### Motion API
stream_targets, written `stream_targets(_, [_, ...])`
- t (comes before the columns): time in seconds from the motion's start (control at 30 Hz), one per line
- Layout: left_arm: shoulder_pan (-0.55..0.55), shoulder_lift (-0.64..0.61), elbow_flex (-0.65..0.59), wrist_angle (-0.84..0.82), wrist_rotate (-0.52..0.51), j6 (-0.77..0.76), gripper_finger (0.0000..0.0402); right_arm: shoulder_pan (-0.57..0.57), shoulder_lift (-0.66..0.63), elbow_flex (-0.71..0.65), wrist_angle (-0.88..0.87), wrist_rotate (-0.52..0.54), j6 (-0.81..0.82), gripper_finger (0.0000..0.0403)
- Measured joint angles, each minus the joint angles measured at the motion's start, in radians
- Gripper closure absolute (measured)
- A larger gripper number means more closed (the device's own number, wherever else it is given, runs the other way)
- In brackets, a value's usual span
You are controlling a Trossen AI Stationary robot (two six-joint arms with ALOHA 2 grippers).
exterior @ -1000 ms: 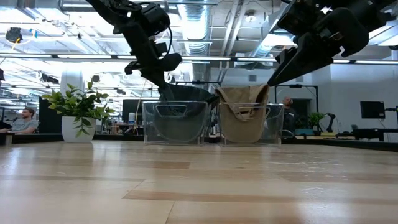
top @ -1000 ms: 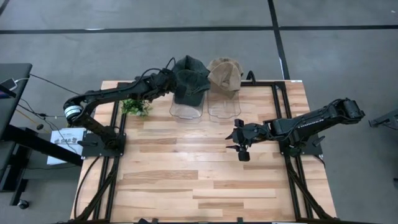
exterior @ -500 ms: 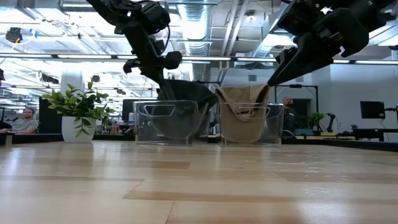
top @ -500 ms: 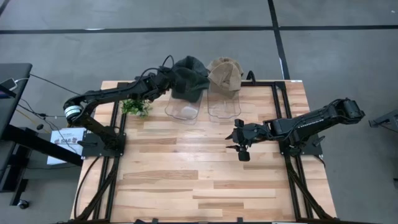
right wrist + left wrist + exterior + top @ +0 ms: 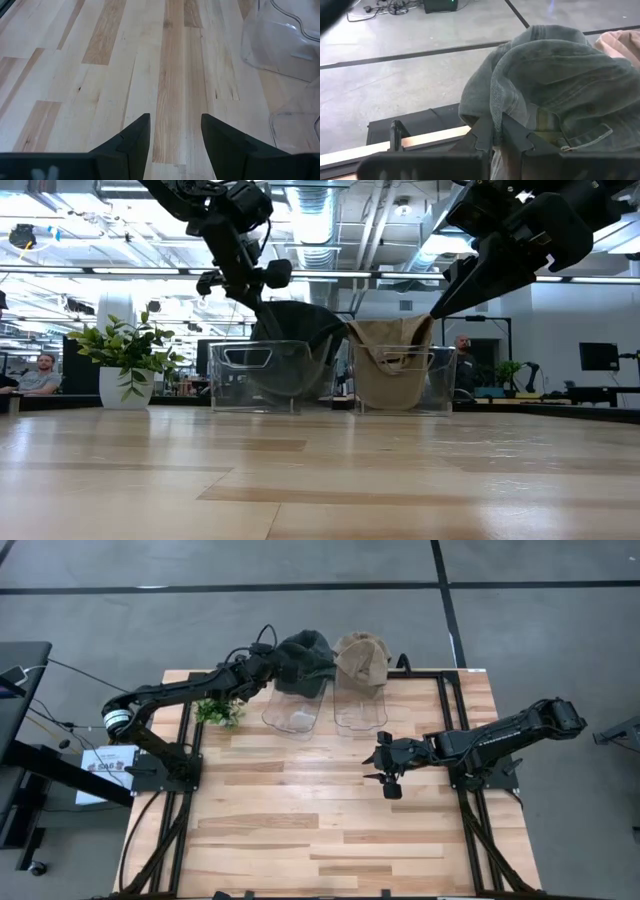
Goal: Pick & Place hat
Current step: Put the black cap into the left transparent bin, then return to Home Position
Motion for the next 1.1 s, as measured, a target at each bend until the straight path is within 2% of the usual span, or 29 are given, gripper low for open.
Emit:
stream_targets(0.5, [0.001, -0.001, -0.018, 0.002, 0.008, 0.002, 0.0325, 0.0, 0.0, 0.0, 0.0, 0.0, 0.0, 0.0235])
stream_targets(0.7, [0.006, -0.001, -0.045, 0.003, -0.024, 0.012, 0.031, 0.0, 0.0, 0.0, 0.0, 0.0, 0.0, 0.0236])
stream_targets(0.9, [-0.025, -0.001, -0.045, 0.102, -0.062, 0.138, 0.0309, 0.0, 0.0, 0.0, 0.0, 0.0, 0.0, 0.0235])
stream_targets(1.1, [-0.081, -0.001, -0.045, 0.292, -0.083, 0.363, 0.0309, 0.0, 0.0, 0.0, -0.003, 0.0, 0.0, 0.0236])
